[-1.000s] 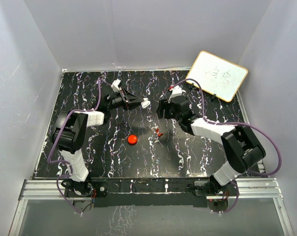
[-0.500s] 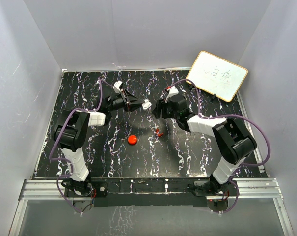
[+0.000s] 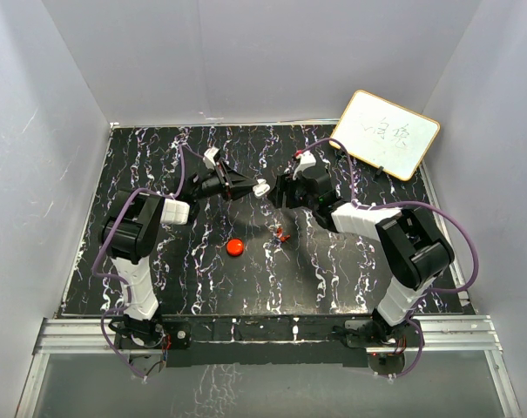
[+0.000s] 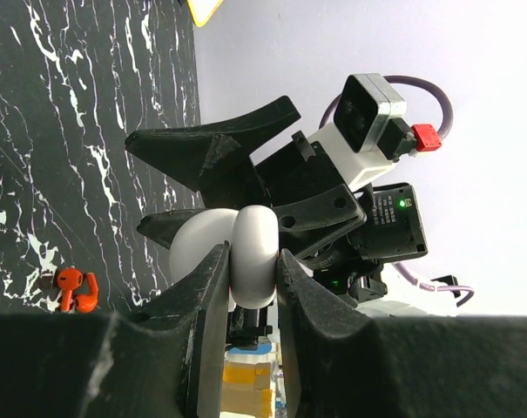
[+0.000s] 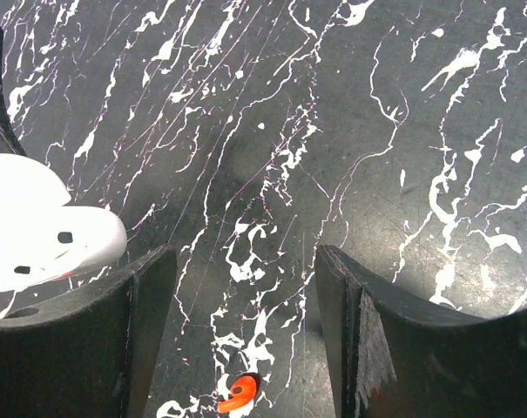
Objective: Insert the wireless bluetooth earbuds into the charging case
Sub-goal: Close the charging case, then place the charging case at the center of the board.
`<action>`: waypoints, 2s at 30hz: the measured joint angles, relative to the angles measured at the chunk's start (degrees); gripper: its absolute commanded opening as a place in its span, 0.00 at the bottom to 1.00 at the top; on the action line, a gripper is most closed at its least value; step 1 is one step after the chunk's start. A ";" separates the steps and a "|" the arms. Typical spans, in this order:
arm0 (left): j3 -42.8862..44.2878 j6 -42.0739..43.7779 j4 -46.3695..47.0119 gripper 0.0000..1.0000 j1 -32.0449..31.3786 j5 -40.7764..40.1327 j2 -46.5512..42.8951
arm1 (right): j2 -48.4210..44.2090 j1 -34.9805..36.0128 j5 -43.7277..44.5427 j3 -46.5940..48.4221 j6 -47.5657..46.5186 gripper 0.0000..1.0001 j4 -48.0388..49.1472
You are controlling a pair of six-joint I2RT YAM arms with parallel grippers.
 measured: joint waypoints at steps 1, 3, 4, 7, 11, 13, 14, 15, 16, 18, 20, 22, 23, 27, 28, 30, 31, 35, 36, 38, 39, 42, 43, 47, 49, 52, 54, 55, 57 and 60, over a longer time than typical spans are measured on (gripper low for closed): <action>0.00 -0.24 0.35 0.00 -0.02 0.00 0.00 | 0.00 -0.04 -0.31 0.00 0.09 0.63 0.17; 0.00 -0.81 1.01 0.00 -0.04 0.00 0.00 | 0.00 -0.04 -0.72 0.00 0.20 0.63 0.37; 0.00 -1.09 1.27 0.00 -0.07 0.00 0.00 | 0.00 -0.04 -0.94 0.00 0.26 0.63 0.57; 0.00 -1.51 1.70 0.00 -0.07 0.02 0.00 | 0.26 -0.13 -1.75 0.02 0.46 0.63 1.66; 0.00 -1.99 2.12 0.00 -0.11 0.02 0.00 | 0.98 -0.55 -2.84 0.02 0.85 0.63 3.06; -0.04 -2.45 2.51 0.00 -0.13 0.04 0.00 | 1.11 -0.90 -3.63 0.02 1.09 0.63 3.54; -0.04 -2.60 2.64 0.00 -0.11 0.04 0.00 | 1.11 -1.01 -3.96 0.02 1.20 0.63 3.80; -0.07 -2.86 2.95 0.00 -0.13 0.04 0.00 | 1.11 -1.18 -4.52 0.02 1.29 0.63 4.42; -0.13 -3.02 3.37 0.00 -0.13 0.04 0.00 | 1.11 -1.22 -4.85 0.02 1.36 0.63 4.79; -0.15 -3.43 4.04 0.00 -0.11 0.02 0.00 | 1.11 -1.33 -5.64 0.00 1.42 0.63 5.75; -0.15 -3.67 4.24 0.00 -0.11 0.04 0.00 | 1.11 -1.66 -6.34 -0.04 1.46 0.63 6.69; -0.15 -3.89 4.39 0.00 -0.11 0.22 0.00 | 1.11 -1.84 -6.73 -0.11 1.60 0.63 7.58; -0.15 -3.98 4.46 0.00 -0.11 0.33 0.00 | 1.09 -1.88 -6.95 -0.11 1.64 0.63 8.02; -0.15 -3.98 4.59 0.00 -0.11 0.74 0.00 | 0.92 -2.01 -7.72 -0.35 1.66 0.63 9.16; -0.15 -3.91 4.59 0.00 -0.11 0.85 0.00 | 0.68 -2.05 -7.87 -0.63 1.66 0.63 9.29; -0.15 -3.78 4.46 0.00 -0.11 0.90 0.00 | 0.17 -2.08 -8.09 -1.09 1.66 0.63 9.29; -0.15 -3.76 4.37 0.00 -0.11 0.87 0.00 | -0.04 -2.12 -8.20 -1.09 1.64 0.63 9.27; -0.13 -3.37 3.63 0.00 -0.11 0.81 0.02 | -0.87 -2.16 -9.05 -1.09 1.75 0.63 9.68; -0.07 -3.26 3.54 0.00 -0.11 0.79 0.02 | -0.98 -2.23 -9.07 -1.09 1.75 0.63 9.75; 0.00 -2.93 3.26 0.00 -0.11 0.79 0.02 | -1.05 -2.34 -9.05 -1.09 1.75 0.64 9.88; 0.00 -2.78 3.08 0.00 -0.11 0.79 0.02 | -1.05 -2.34 -9.03 -1.09 1.75 0.63 9.88; 0.07 -2.12 2.21 0.00 -0.11 0.76 0.02 | -1.05 -2.34 -8.50 -1.09 1.75 0.64 9.79; 0.07 -1.81 1.81 0.00 -0.11 0.72 0.02 | -1.05 -2.32 -8.09 -1.09 1.77 0.63 9.55; 0.07 0.37 -0.74 0.00 -0.17 -0.59 0.02 | -1.05 -2.01 -5.25 -1.07 1.73 0.65 6.51; 0.07 2.08 -2.60 0.00 -0.17 -1.20 0.02 | -1.22 -1.81 -2.21 -1.07 1.62 0.68 4.00; 0.07 6.21 -6.73 0.00 -0.17 -2.73 0.02 | -2.80 -1.64 2.54 -1.90 1.20 0.69 1.20; 0.07 9.18 -9.77 0.00 -0.22 -4.07 0.02 | -4.98 -1.64 4.87 -3.39 0.96 0.69 0.20; 0.09 10.86 -11.65 0.00 -0.24 -4.92 0.02 | -6.40 -1.64 6.05 -4.28 0.81 0.69 -0.26; 0.09 13.88 -14.84 0.00 -0.28 -6.40 0.02 | -8.90 -1.64 7.72 -5.55 0.33 0.76 -0.85; 0.44 17.92 -18.64 0.00 -0.35 -8.74 0.02 | -12.13 -1.64 9.25 -6.60 -0.48 0.97 -1.46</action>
